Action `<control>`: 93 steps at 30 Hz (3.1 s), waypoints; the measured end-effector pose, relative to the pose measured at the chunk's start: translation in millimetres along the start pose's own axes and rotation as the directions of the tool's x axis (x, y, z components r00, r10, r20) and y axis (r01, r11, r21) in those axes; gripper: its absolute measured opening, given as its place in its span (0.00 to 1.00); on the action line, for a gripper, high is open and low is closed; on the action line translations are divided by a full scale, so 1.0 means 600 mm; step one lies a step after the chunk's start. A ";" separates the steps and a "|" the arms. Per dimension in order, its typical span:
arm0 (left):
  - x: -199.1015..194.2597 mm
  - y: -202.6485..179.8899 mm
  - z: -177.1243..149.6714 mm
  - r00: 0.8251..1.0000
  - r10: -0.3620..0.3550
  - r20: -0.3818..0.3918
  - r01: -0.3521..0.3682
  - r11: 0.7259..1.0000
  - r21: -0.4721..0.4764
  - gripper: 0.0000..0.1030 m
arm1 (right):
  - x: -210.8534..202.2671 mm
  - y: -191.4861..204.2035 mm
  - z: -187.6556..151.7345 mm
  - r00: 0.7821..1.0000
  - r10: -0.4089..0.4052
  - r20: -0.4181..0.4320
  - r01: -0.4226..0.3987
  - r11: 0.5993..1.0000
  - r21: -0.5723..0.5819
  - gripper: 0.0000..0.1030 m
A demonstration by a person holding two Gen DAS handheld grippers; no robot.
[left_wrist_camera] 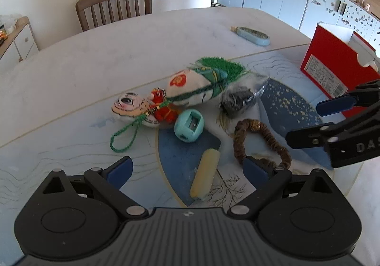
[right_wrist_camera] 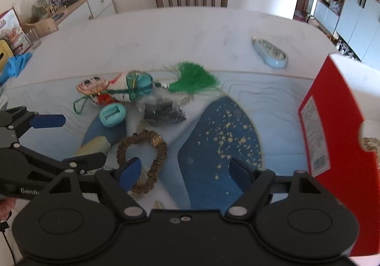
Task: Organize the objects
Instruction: 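Withdraw both tools from the shoebox toward the remaining trinkets on the mat, then grasp the cream cylinder with the left tool while the right tool grasps the brown bead bracelet, then carry the cream cylinder and bead bracelet over the open shoebox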
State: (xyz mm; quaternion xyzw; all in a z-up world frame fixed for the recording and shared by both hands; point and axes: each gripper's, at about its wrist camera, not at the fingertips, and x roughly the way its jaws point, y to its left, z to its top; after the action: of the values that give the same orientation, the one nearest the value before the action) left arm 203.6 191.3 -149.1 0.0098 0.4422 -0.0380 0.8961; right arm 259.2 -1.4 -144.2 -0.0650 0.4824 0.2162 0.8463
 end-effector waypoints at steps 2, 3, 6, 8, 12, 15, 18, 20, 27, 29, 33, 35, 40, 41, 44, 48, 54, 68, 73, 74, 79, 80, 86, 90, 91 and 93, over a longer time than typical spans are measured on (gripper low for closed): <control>0.005 -0.001 -0.005 1.000 0.003 -0.001 -0.003 1.000 0.000 0.97 | 0.012 0.002 -0.001 1.000 -0.004 -0.014 0.004 1.000 0.001 0.73; 0.006 -0.002 -0.006 1.000 0.001 0.001 -0.001 1.000 0.002 0.97 | 0.018 0.003 0.000 1.000 -0.004 -0.022 0.004 1.000 0.002 0.72; 0.009 -0.005 -0.010 1.000 0.014 0.008 -0.015 1.000 0.011 0.96 | 0.030 0.009 0.001 1.000 0.000 -0.030 0.000 1.000 -0.017 0.67; 0.010 -0.004 -0.013 1.000 0.027 0.010 -0.027 1.000 0.007 0.96 | 0.036 0.015 0.002 0.999 0.005 -0.036 -0.007 0.999 -0.033 0.57; 0.013 -0.003 -0.016 1.000 0.030 0.007 -0.030 1.000 0.004 0.81 | 0.045 0.026 0.004 0.999 0.019 -0.045 -0.021 0.999 -0.047 0.48; 0.013 -0.006 -0.016 1.000 0.026 0.011 -0.026 1.000 0.012 0.71 | 0.051 0.035 0.004 0.999 0.013 -0.041 -0.016 0.998 -0.068 0.42; 0.012 -0.008 -0.014 1.000 0.018 0.015 -0.019 1.000 0.018 0.61 | 0.054 0.042 0.007 0.999 0.008 -0.037 -0.011 0.996 -0.088 0.33; 0.011 -0.011 -0.013 1.000 0.014 0.018 -0.014 1.000 0.026 0.55 | 0.055 0.048 0.007 0.999 0.001 -0.034 -0.005 0.994 -0.113 0.26; 0.008 -0.023 -0.011 1.000 0.002 0.016 -0.003 0.998 0.056 0.32 | 0.054 0.078 -0.003 1.000 -0.022 -0.009 0.020 0.977 -0.214 0.10; 0.007 -0.029 -0.010 1.000 0.007 0.011 -0.008 0.998 0.064 0.30 | 0.054 0.082 -0.004 1.000 -0.025 -0.003 0.023 0.974 -0.225 0.07; 0.006 -0.036 -0.007 1.000 0.014 -0.004 -0.014 0.997 0.073 0.16 | 0.052 0.079 -0.004 0.999 -0.035 0.007 0.036 0.979 -0.202 0.06; 0.004 -0.037 -0.006 1.000 0.017 -0.010 -0.017 0.997 0.070 0.15 | 0.048 0.074 -0.004 0.999 -0.031 0.013 0.033 0.983 -0.181 0.05; -0.002 -0.043 -0.003 0.999 0.022 -0.030 -0.020 0.998 0.062 0.15 | 0.027 0.056 -0.007 0.999 -0.017 0.043 0.022 0.991 -0.129 0.05; -0.004 -0.046 -0.001 0.999 0.024 -0.035 -0.022 0.998 0.062 0.15 | 0.020 0.051 -0.008 0.999 -0.011 0.050 0.017 0.993 -0.116 0.05; -0.014 -0.056 0.009 0.999 0.016 -0.048 -0.014 0.999 0.050 0.15 | 0.001 0.040 -0.008 0.997 0.000 0.072 0.007 0.996 -0.086 0.05; -0.034 -0.077 0.025 0.999 0.004 -0.042 -0.001 0.998 0.058 0.15 | -0.033 0.025 -0.011 0.994 0.022 0.106 -0.016 0.998 -0.057 0.05; -0.066 -0.118 0.050 0.999 -0.024 -0.021 0.026 0.997 0.070 0.15 | -0.090 -0.008 -0.016 0.987 0.040 0.157 -0.036 0.999 -0.029 0.05; -0.118 -0.234 0.118 0.993 -0.115 0.038 0.109 0.986 0.128 0.15 | -0.201 -0.121 -0.023 0.971 0.047 0.235 -0.048 0.999 0.000 0.05; -0.127 -0.280 0.145 0.988 -0.144 0.047 0.135 0.978 0.159 0.15 | -0.232 -0.162 -0.022 0.962 0.036 0.269 -0.040 0.999 0.007 0.05; -0.126 -0.288 0.150 0.988 -0.148 0.048 0.138 0.977 0.164 0.15 | -0.238 -0.172 -0.023 0.961 0.034 0.275 -0.037 0.999 0.007 0.05; -0.120 -0.327 0.171 0.984 -0.172 0.036 0.163 0.971 0.174 0.15 | -0.251 -0.218 -0.022 0.957 0.005 0.290 -0.013 1.000 0.027 0.05; -0.119 -0.336 0.174 0.983 -0.178 0.034 0.170 0.969 0.177 0.15 | -0.253 -0.227 -0.023 0.957 -0.002 0.291 -0.008 0.999 0.033 0.05; -0.104 -0.390 0.193 0.981 -0.193 0.031 0.183 0.961 0.208 0.15 | -0.262 -0.282 -0.031 0.956 -0.025 0.294 0.008 0.998 0.058 0.05; -0.090 -0.425 0.203 0.979 -0.201 0.020 0.192 0.958 0.214 0.15 | -0.264 -0.318 -0.035 0.956 -0.033 0.292 0.014 0.998 0.068 0.05; -0.086 -0.432 0.206 0.979 -0.203 0.016 0.195 0.958 0.212 0.15 | -0.265 -0.327 -0.036 0.956 -0.035 0.291 0.015 0.997 0.071 0.05; -0.077 -0.446 0.212 0.978 -0.209 0.005 0.203 0.958 0.203 0.15 | -0.264 -0.347 -0.037 0.957 -0.040 0.289 0.019 0.997 0.075 0.05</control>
State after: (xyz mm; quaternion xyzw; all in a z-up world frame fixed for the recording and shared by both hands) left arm 256.1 -79.2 -30.8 0.0540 0.4226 -0.1758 0.8875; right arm 261.0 -243.5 -42.6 -0.0093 0.3597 0.1933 0.9128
